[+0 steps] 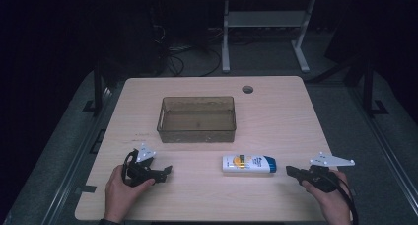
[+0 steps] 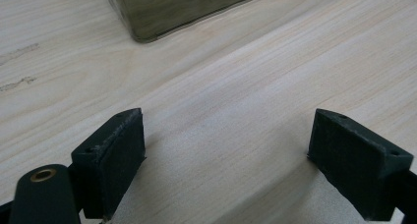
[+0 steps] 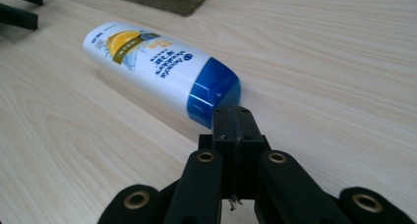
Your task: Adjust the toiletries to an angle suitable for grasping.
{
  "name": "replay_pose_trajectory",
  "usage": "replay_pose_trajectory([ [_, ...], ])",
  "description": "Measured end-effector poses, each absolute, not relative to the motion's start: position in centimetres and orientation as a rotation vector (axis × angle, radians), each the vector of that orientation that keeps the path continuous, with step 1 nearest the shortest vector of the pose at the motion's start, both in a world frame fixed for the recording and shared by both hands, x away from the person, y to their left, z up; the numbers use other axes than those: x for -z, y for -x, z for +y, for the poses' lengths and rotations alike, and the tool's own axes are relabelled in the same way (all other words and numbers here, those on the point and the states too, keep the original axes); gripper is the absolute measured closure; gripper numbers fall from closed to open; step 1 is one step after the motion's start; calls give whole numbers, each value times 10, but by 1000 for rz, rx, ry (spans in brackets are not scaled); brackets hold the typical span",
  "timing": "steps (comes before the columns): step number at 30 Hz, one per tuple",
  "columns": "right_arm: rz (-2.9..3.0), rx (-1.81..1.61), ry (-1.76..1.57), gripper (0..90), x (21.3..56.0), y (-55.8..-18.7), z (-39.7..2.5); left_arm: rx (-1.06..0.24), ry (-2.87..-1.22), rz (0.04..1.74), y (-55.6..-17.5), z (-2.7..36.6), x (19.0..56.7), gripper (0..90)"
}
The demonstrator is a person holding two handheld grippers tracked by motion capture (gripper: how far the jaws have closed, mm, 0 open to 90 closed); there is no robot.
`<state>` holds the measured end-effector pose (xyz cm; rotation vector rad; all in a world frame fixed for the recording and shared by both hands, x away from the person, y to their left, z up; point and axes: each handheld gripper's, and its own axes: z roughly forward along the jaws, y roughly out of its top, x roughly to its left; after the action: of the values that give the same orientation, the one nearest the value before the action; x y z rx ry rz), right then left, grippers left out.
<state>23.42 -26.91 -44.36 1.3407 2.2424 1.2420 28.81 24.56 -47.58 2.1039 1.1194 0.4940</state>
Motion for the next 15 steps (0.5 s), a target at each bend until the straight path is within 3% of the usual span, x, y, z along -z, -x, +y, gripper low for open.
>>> replay_pose_trajectory([
  [15,2335,-1236,-1249,900,445,-233,-242,-494,-2105,1119,-288,246,476,127],
])
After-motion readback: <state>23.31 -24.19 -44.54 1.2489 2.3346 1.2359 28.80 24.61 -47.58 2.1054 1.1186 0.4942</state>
